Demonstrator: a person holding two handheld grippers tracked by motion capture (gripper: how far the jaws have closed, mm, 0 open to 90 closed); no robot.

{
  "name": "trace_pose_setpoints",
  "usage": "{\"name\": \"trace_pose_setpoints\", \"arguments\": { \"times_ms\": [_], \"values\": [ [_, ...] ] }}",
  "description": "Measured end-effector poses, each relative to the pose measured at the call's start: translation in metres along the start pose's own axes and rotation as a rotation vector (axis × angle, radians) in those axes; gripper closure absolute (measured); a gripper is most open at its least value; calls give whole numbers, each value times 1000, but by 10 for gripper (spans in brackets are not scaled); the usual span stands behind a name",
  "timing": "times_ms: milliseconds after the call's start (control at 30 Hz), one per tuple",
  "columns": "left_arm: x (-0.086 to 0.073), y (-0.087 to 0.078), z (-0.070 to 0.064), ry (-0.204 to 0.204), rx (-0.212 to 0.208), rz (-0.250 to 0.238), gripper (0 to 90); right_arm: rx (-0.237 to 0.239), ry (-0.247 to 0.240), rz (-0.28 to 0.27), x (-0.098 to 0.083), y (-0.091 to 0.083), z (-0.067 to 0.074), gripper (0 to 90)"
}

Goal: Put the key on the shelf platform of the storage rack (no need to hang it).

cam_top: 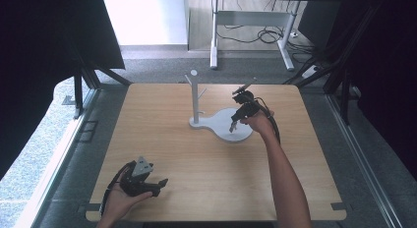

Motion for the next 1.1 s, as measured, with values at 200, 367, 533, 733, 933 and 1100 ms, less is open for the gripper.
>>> {"name": "trace_pose_setpoints", "arguments": {
  "times_ms": [200,367,533,733,933,1100],
  "values": [
    [0,0,0,0,1,-1,233,-14,17,-11,3,5,-4,898],
    [0,-1,1,0,1,-2,234,-17,35,-13,5,10,-8,898],
    [0,-2,1,-3,3,-6,233,-18,38,-2,4,17,-10,898],
    [0,-2,2,-3,2,-7,234,-34,54,-5,6,24,-14,898],
    [0,-2,1,-3,3,-8,233,-43,54,2,6,32,-15,897],
    [0,-2,2,-2,2,-6,233,-57,49,9,6,39,-16,896]
  ]
}}
Point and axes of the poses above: each handheld gripper's, and its own axes: y roughly forward along the jaws, x roughly out of its top, z roughly to its left, the point moved 9 cm from there along y, roughly forward along the jaws, and after that the axes turned 8 degrees about -x, right-handed, at the moved point
